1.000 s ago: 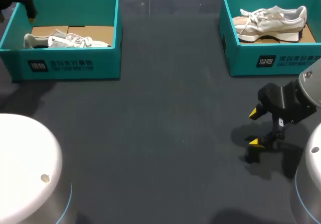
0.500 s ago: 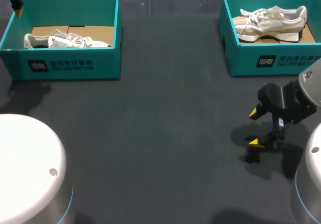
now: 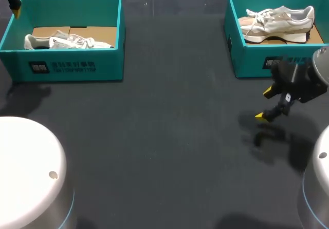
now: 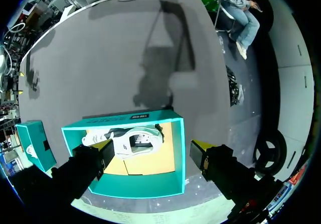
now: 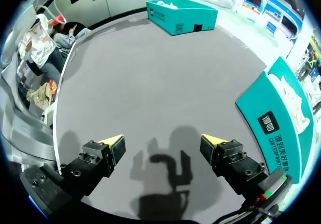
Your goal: Take the shoe out of the shoebox, open the shoe tongue, remove and reinsert the insole, then place the shoe into the shoebox
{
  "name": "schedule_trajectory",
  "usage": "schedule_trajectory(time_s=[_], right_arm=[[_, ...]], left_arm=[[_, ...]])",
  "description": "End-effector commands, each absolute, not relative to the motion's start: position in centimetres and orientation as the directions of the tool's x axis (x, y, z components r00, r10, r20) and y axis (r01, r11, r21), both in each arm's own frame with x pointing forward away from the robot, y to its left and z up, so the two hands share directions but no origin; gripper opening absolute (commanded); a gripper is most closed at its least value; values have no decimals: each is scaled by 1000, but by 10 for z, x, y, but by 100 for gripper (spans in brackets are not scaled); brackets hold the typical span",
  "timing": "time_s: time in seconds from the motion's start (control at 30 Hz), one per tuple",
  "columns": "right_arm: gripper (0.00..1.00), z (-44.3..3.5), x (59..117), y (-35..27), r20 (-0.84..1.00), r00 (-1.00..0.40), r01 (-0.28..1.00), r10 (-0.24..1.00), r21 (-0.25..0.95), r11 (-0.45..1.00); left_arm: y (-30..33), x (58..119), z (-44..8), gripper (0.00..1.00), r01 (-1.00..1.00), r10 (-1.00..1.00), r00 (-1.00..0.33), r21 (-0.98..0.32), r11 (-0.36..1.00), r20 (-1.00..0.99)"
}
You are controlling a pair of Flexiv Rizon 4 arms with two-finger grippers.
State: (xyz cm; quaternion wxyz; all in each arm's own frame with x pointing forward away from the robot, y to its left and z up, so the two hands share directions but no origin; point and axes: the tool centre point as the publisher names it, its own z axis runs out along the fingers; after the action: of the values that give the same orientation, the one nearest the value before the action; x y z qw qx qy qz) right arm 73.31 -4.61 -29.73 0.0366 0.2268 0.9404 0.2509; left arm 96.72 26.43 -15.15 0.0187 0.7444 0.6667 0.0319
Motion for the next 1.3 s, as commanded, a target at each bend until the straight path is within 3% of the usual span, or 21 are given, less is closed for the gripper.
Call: schedule_trajectory(time_s=[0.03, 0.4, 0.57, 1.1, 1.3], right_arm=[[100, -285, 779, -44, 67, -883, 456, 465, 360, 814], [100, -257, 874, -101, 60, -778, 623, 626, 211, 754], [100, -254, 919, -146, 90, -671, 729, 736, 258, 633], [100, -254, 919, -146, 90, -671, 729, 736, 258, 633], [100, -244, 986, -164, 91, -457, 880, 885, 190, 435]], left_arm=[[265, 967, -151, 100, 991, 994, 111, 72, -112, 24], [265, 967, -151, 100, 991, 994, 111, 72, -112, 24], [265, 967, -151, 100, 991, 994, 111, 72, -112, 24], [265, 967, -151, 100, 991, 994, 111, 72, -112, 24], [265, 967, -151, 100, 991, 994, 111, 72, -112, 24]])
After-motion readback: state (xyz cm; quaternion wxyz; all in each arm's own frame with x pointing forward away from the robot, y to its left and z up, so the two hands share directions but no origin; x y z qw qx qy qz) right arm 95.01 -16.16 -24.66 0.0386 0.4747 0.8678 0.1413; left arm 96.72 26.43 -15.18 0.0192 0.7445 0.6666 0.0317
